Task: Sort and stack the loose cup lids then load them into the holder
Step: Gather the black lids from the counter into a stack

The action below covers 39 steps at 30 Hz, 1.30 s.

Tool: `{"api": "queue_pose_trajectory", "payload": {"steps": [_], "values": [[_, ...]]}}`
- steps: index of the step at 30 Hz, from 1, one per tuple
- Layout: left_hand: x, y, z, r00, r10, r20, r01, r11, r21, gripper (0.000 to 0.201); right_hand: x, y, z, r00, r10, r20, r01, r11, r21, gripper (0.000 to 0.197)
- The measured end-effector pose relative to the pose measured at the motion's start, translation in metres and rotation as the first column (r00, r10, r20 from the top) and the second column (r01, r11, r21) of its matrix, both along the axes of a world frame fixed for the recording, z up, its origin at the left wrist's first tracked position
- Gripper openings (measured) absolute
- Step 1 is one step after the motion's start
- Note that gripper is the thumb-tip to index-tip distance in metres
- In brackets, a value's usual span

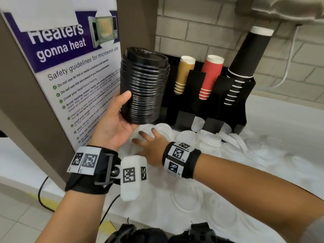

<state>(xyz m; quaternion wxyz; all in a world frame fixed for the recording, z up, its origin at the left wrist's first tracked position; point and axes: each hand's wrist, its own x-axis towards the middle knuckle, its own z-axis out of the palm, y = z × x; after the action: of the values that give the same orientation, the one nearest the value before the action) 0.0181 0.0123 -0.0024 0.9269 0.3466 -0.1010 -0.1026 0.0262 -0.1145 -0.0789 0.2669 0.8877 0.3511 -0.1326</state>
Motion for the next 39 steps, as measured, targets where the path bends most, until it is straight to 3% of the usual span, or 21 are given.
{"api": "queue_pose_trajectory", "payload": {"steps": [4,7,10,12,15,17,19,21,23,25,29,31,33,36,39], "values": [[0.002,0.002,-0.002,1.0,0.012,-0.007,-0.012,1.0,0.005,0.06,0.005,-0.01,0.006,1.0,-0.024,0.01,0.024,1.0,0.017,0.062],[0.004,0.0,-0.004,1.0,0.009,-0.017,-0.009,1.0,-0.007,0.052,0.003,-0.016,0.021,0.996,-0.082,-0.019,0.084,0.962,0.26,0.072],[0.006,-0.003,-0.006,0.999,-0.034,-0.004,0.033,0.999,-0.036,0.044,0.002,-0.036,0.055,0.977,-0.212,-0.004,0.19,0.868,0.458,0.057],[0.006,-0.008,-0.006,0.997,-0.078,0.025,0.079,0.996,-0.03,0.045,0.002,-0.056,0.077,0.934,-0.323,-0.153,0.336,0.646,0.686,0.044],[0.006,-0.019,-0.008,0.993,-0.113,0.035,0.114,0.993,-0.038,0.063,-0.007,-0.075,0.096,0.861,-0.32,-0.395,0.451,0.123,0.884,0.058],[0.005,-0.026,-0.009,0.993,-0.115,0.031,0.116,0.992,-0.04,0.081,-0.017,-0.076,0.096,0.822,-0.2,-0.533,0.501,-0.189,0.845,0.069],[0.004,-0.031,-0.011,0.994,-0.105,0.019,0.105,0.994,-0.009,0.093,-0.026,-0.071,0.09,0.779,-0.028,-0.627,0.544,-0.468,0.697,0.071],[0.003,-0.034,-0.014,0.996,-0.089,0.028,0.086,0.992,0.092,0.087,-0.033,-0.068,0.083,0.751,0.158,-0.641,0.572,-0.639,0.514,0.068],[0.002,-0.035,-0.022,0.998,-0.041,0.055,0.027,0.973,0.228,0.069,-0.039,-0.067,0.077,0.733,0.287,-0.616,0.601,-0.696,0.392,0.064],[0.0,-0.036,-0.029,0.995,0.012,0.101,-0.047,0.935,0.351,0.065,-0.041,-0.068,0.072,0.721,0.352,-0.598,0.614,-0.724,0.314,0.062],[-0.003,-0.03,-0.03,0.933,0.124,0.339,-0.307,0.768,0.562,0.082,-0.042,-0.07,0.062,0.703,0.396,-0.591,0.623,-0.744,0.242,0.061],[-0.004,-0.023,-0.024,0.892,0.102,0.44,-0.373,0.715,0.591,0.107,-0.044,-0.07,0.057,0.69,0.418,-0.591,0.638,-0.736,0.225,0.062],[-0.007,-0.016,-0.013,0.814,0.017,0.58,-0.449,0.653,0.61,0.118,-0.045,-0.069,0.055,0.679,0.444,-0.585,0.658,-0.721,0.216,0.063],[-0.012,-0.007,0.007,0.685,-0.083,0.724,-0.623,0.447,0.642,0.109,-0.045,-0.062,0.052,0.655,0.485,-0.579,0.69,-0.697,0.196,0.063],[-0.021,-0.003,0.02,0.676,-0.079,0.733,-0.696,0.26,0.67,0.093,-0.044,-0.053,0.046,0.625,0.504,-0.597,0.707,-0.689,0.159,0.066]]}}
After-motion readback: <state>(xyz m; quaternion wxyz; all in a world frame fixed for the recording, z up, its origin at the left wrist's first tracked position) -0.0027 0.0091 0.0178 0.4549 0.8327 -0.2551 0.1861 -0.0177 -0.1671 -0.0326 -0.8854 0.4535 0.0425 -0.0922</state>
